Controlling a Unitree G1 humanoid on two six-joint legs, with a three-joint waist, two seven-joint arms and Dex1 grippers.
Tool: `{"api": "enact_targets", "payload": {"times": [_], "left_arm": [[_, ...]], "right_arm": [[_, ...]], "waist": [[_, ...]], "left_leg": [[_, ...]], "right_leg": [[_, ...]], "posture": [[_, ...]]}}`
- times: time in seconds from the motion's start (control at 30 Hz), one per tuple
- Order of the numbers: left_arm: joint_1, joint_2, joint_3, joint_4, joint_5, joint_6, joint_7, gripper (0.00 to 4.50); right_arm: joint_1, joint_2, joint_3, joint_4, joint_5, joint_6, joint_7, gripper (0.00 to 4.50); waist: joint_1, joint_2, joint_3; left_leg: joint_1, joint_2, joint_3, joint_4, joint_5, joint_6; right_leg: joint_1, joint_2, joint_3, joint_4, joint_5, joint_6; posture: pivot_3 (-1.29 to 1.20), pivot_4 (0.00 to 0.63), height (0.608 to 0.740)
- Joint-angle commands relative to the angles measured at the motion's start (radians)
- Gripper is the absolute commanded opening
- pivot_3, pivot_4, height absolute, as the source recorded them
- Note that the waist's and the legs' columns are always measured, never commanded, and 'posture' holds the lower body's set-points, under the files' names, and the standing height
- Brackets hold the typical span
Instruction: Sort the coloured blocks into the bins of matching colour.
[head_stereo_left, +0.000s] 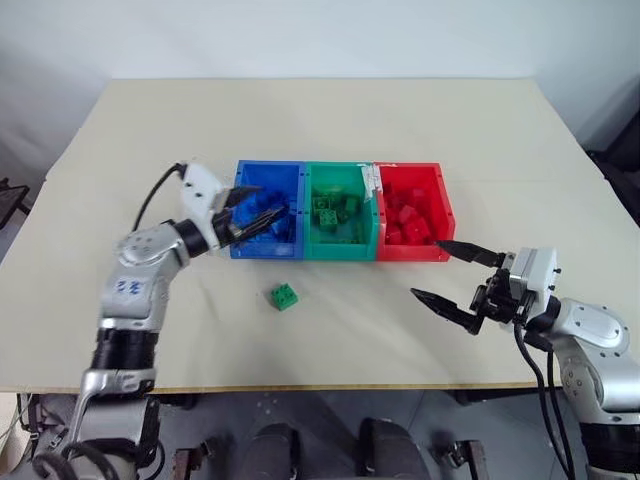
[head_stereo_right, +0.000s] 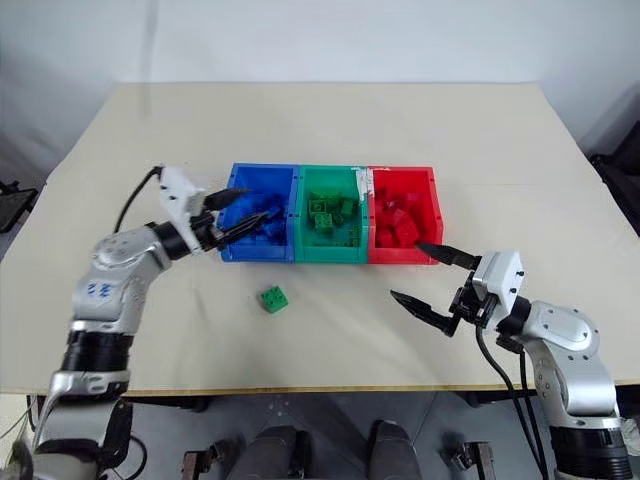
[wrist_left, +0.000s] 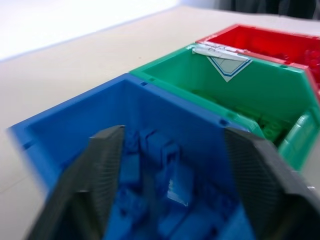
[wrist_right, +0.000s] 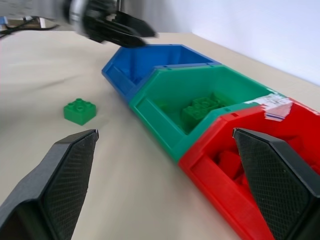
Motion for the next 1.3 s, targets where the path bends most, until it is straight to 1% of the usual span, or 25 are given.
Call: {"api": "enact_targets", "payload": {"times": [0.03, 0.07, 0.17, 0.2, 0.27, 0.3, 0.37, 0.43, 0.5, 0.63, 0.7, 0.73, 0.8, 0.87, 0.9, 0.93, 0.97, 1.07, 1.1, 1.13, 1.17, 1.3], "left_arm": [[0.103, 0.062, 0.1, -0.084, -0.065, -0.025, -0.056, 3.75], [0.149, 0.083, 0.133, -0.098, -0.083, -0.034, -0.079, 3.75], [0.343, 0.161, 0.245, -0.152, -0.139, -0.094, -0.216, 3.75], [0.389, 0.175, 0.27, -0.158, -0.159, -0.105, -0.248, 3.92], [0.51, 0.208, 0.306, -0.151, -0.14, -0.157, -0.305, 4.32], [0.545, 0.217, 0.314, -0.15, -0.137, -0.167, -0.32, 4.48], [0.571, 0.224, 0.317, -0.152, -0.129, -0.189, -0.315, 4.48], [0.56, 0.225, 0.293, -0.182, -0.116, -0.194, -0.29, 4.48], [0.528, 0.221, 0.233, -0.243, -0.119, -0.144, -0.264, 4.48], [0.431, 0.209, 0.047, -0.345, -0.024, -0.062, -0.183, 4.48], [0.364, 0.187, -0.032, -0.375, -0.016, 0.02, -0.14, 4.48], [0.331, 0.183, -0.085, -0.389, -0.008, 0.114, -0.115, 4.48], [0.251, 0.141, -0.184, -0.375, 0.044, 0.216, -0.052, 4.48], [0.179, 0.093, -0.246, -0.349, 0.074, 0.283, -0.001, 4.48], [0.153, 0.095, -0.281, -0.34, 0.093, 0.335, 0.006, 4.48], [0.138, 0.105, -0.311, -0.332, 0.109, 0.339, -0.014, 4.48], [0.121, 0.113, -0.332, -0.321, 0.113, 0.38, -0.021, 4.48], [0.109, 0.137, -0.354, -0.315, 0.097, 0.415, -0.063, 4.48], [0.108, 0.144, -0.357, -0.318, 0.093, 0.426, -0.071, 4.19], [0.107, 0.15, -0.361, -0.319, 0.095, 0.432, -0.075, 4.09], [0.106, 0.156, -0.364, -0.32, 0.096, 0.445, -0.08, 3.88], [0.108, 0.17, -0.372, -0.309, 0.121, 0.425, -0.075, 2.68]], "right_arm": [[-0.029, -0.007, 0.005, 0.02, -0.003, -0.023, 0.025, 4.5], [-0.036, -0.006, 0.009, 0.03, -0.005, -0.028, 0.032, 4.5], [-0.055, -0.013, 0.026, 0.058, -0.01, -0.038, 0.061, 4.5], [-0.059, -0.015, 0.029, 0.066, -0.013, -0.041, 0.071, 4.5], [-0.075, -0.023, 0.043, 0.098, -0.027, -0.066, 0.111, 4.5], [-0.082, -0.026, 0.048, 0.111, -0.032, -0.074, 0.127, 4.5], [-0.091, -0.033, 0.061, 0.133, -0.042, -0.084, 0.155, 4.5], [-0.107, -0.033, 0.067, 0.153, -0.044, -0.086, 0.17, 4.5], [-0.119, -0.035, 0.07, 0.168, -0.044, -0.082, 0.179, 4.5], [-0.103, -0.042, 0.052, 0.201, -0.051, -0.098, 0.195, 4.5], [-0.086, -0.047, 0.034, 0.219, -0.051, -0.112, 0.198, 4.5], [-0.071, -0.052, 0.027, 0.229, -0.056, -0.126, 0.204, 4.5], [-0.035, -0.062, 0.013, 0.243, -0.063, -0.142, 0.211, 4.5], [-0.005, -0.071, 0.004, 0.238, -0.065, -0.149, 0.205, 4.5], [0.007, -0.072, -0.002, 0.229, -0.064, -0.147, 0.198, 4.5], [0.018, -0.072, -0.007, 0.216, -0.063, -0.146, 0.189, 4.5], [0.035, -0.072, -0.014, 0.199, -0.059, -0.143, 0.181, 4.5], [0.078, -0.071, -0.024, 0.154, -0.051, -0.135, 0.167, 4.5], [0.089, -0.071, -0.026, 0.143, -0.05, -0.131, 0.163, 4.5], [0.102, -0.071, -0.03, 0.133, -0.05, -0.129, 0.157, 4.5], [0.11, -0.072, -0.033, 0.126, -0.051, -0.127, 0.152, 4.5], [0.129, -0.067, -0.045, 0.104, -0.053, -0.12, 0.128, 4.5]], "waist": [[-0.003, 0.0, 0.0], [-0.003, 0.0, 0.0], [-0.013, 0.0, 0.0], [-0.014, 0.0, 0.0], [-0.013, 0.0, 0.0], [-0.013, 0.0, 0.0], [-0.004, 0.0, 0.0], [0.005, 0.0, 0.0], [0.009, 0.0, 0.0], [0.009, 0.0, 0.0], [0.008, 0.001, 0.0], [0.008, 0.0, 0.0], [0.01, 0.001, 0.0], [0.012, 0.001, 0.0], [0.011, 0.001, 0.0], [0.011, 0.001, 0.0], [0.008, 0.001, 0.0], [-0.001, 0.001, 0.0], [-0.001, 0.001, 0.0], [-0.001, 0.001, 0.0], [0.0, 0.001, 0.0], [0.004, 0.001, 0.0]], "left_leg": [[0.0, 0.0, 0.0, 0.0, 0.0, 0.0], [0.0, 0.0, 0.0, 0.0, 0.0, 0.0], [0.001, 0.0, 0.0, -0.001, 0.0, 0.0], [0.0, 0.0, 0.0, -0.001, 0.0, 0.0], [0.0, 0.0, 0.0, -0.002, 0.0, 0.0], [0.0, 0.0, -0.001, -0.002, -0.001, -0.001], [0.001, -0.001, -0.001, -0.002, -0.001, 0.0], [0.001, -0.001, -0.002, -0.001, -0.001, 0.0], [0.001, -0.001, -0.002, -0.001, -0.001, 0.0], [0.0, -0.002, -0.002, -0.002, -0.001, 0.0], [0.001, -0.002, -0.001, -0.003, -0.001, 0.001], [0.0, -0.002, -0.001, -0.003, -0.002, 0.0], [0.0, -0.001, 0.0, -0.003, -0.002, 0.0], [0.0, -0.002, 0.0, -0.003, -0.001, 0.001], [0.0, -0.002, 0.001, -0.003, -0.001, 0.001], [0.0, -0.002, 0.001, -0.003, -0.001, 0.001], [0.0, -0.001, 0.001, -0.002, -0.001, 0.001], [0.001, 0.001, 0.002, -0.003, -0.001, 0.0], [0.001, 0.001, 0.002, -0.003, -0.001, 0.0], [0.001, 0.001, 0.002, -0.003, -0.001, 0.0], [0.001, 0.001, 0.002, -0.002, -0.001, 0.0], [0.001, 0.0, 0.001, -0.002, -0.001, 0.0]], "right_leg": [[0.0, 0.0, 0.0, 0.0, 0.0, 0.0], [0.0, 0.0, 0.0, 0.0, 0.0, 0.0], [0.0, -0.001, 0.0, 0.0, 0.0, 0.0], [0.0, -0.002, 0.0, -0.001, 0.0, 0.0], [0.0, -0.002, 0.0, -0.002, 0.0, 0.0], [0.0, -0.002, 0.0, -0.002, 0.0, 0.0], [0.001, -0.003, 0.0, -0.002, 0.0, -0.001], [0.001, -0.004, -0.001, -0.003, 0.0, -0.001], [0.001, -0.005, -0.001, -0.003, 0.0, -0.001], [0.001, -0.007, -0.001, -0.002, 0.0, -0.002], [0.001, -0.005, -0.001, -0.002, 0.0, -0.002], [0.0, -0.004, -0.001, -0.002, 0.0, -0.002], [0.0, -0.002, -0.001, -0.002, 0.0, -0.002], [0.0, -0.002, -0.001, -0.001, 0.0, -0.002], [0.0, -0.002, -0.001, -0.002, 0.0, -0.001], [0.0, -0.002, -0.001, -0.001, 0.0, -0.001], [0.0, -0.001, -0.001, -0.002, 0.0, -0.001], [0.0, 0.001, 0.0, -0.002, 0.0, -0.002], [0.0, 0.001, 0.0, -0.002, 0.0, -0.002], [0.0, 0.001, 0.0, -0.002, 0.0, -0.002], [0.0, 0.0, 0.001, -0.002, 0.0, -0.002], [0.001, 0.0, 0.001, -0.002, 0.0, -0.002]], "posture": [[0.0, 0.15, 0.74], [0.0, 0.15, 0.74], [0.0, 0.15, 0.74], [0.0, 0.15, 0.74], [0.0, 0.15, 0.74], [0.0, 0.15, 0.74], [0.0, 0.15, 0.74], [0.0, 0.15, 0.74], [0.0, 0.15, 0.74], [0.0, 0.15, 0.74], [0.0, 0.15, 0.74], [0.0, 0.15, 0.74], [0.0, 0.15, 0.74], [0.0, 0.15, 0.74], [0.0, 0.15, 0.74], [0.0, 0.15, 0.74], [0.0, 0.15, 0.74], [0.0, 0.15, 0.74], [0.0, 0.15, 0.74], [0.0, 0.15, 0.74], [0.0, 0.15, 0.74], [0.0, 0.15, 0.74]]}}
